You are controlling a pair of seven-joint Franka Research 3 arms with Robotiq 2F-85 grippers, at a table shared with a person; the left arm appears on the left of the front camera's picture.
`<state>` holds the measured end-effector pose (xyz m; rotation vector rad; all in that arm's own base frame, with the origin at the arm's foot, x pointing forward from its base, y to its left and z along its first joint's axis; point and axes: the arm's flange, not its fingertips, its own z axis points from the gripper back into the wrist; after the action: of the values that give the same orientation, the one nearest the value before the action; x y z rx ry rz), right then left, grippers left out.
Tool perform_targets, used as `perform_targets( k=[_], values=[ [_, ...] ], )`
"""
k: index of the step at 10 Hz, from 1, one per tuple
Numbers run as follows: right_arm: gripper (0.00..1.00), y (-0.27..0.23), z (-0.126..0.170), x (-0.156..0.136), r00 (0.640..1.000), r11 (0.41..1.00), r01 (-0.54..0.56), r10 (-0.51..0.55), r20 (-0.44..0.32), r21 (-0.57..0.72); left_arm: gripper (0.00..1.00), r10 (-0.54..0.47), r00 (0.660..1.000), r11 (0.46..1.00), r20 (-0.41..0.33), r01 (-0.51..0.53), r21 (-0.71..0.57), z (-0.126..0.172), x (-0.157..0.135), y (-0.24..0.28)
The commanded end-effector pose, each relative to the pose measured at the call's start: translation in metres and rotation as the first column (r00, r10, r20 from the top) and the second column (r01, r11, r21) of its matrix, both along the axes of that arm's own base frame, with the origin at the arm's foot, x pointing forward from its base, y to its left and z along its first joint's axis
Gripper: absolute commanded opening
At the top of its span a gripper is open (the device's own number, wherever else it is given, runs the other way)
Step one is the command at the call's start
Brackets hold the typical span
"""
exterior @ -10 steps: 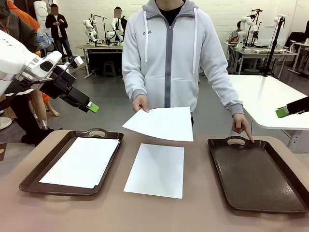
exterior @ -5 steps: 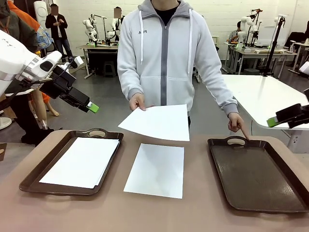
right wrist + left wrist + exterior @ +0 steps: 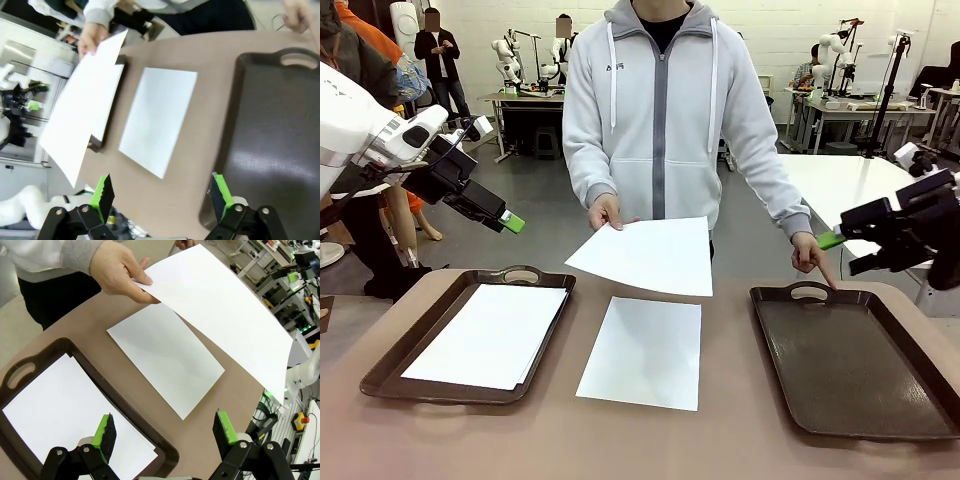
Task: Sort the A4 documents.
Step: Receive the A4 Paper.
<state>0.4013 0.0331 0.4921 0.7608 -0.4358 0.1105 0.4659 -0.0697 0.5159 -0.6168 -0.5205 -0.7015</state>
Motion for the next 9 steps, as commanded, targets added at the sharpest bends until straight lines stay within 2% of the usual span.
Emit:
perform_targets(
  k=[1,2,3,5,7,9],
  values=[
    [1.00,0.015,-0.016,0.036,0.995,0.993,-0.018,0.030,-0.097,0.119,1.00,0.004,1.000,1.000,0.004,-0.004,0.000,0.001,0.000,0.001],
    [1.00,0.030,-0.023,0.046,0.984,0.984,-0.047,0.076,-0.164,0.174,1.00,0.004,1.000,1.000,0.004,-0.004,0.000,0.001,0.000,0.001],
    [1.00,0.046,-0.031,0.053,0.975,0.977,-0.061,0.102,-0.196,0.205,1.00,0.004,1.000,1.000,0.004,-0.004,0.000,0.001,0.000,0.001],
    [1.00,0.066,-0.045,0.068,0.975,0.966,-0.003,0.060,-0.213,0.259,1.00,0.004,1.000,1.000,0.004,-0.004,0.000,0.001,0.000,0.001],
    [1.00,0.093,-0.059,0.077,0.957,0.946,-0.005,0.099,-0.273,0.324,1.00,0.004,1.000,1.000,0.004,-0.004,0.000,0.001,0.000,0.001],
    [1.00,0.113,-0.062,0.075,0.955,0.922,0.003,0.112,-0.274,0.388,1.00,0.004,1.000,1.000,0.004,-0.004,0.000,0.001,0.000,0.001]
  ],
)
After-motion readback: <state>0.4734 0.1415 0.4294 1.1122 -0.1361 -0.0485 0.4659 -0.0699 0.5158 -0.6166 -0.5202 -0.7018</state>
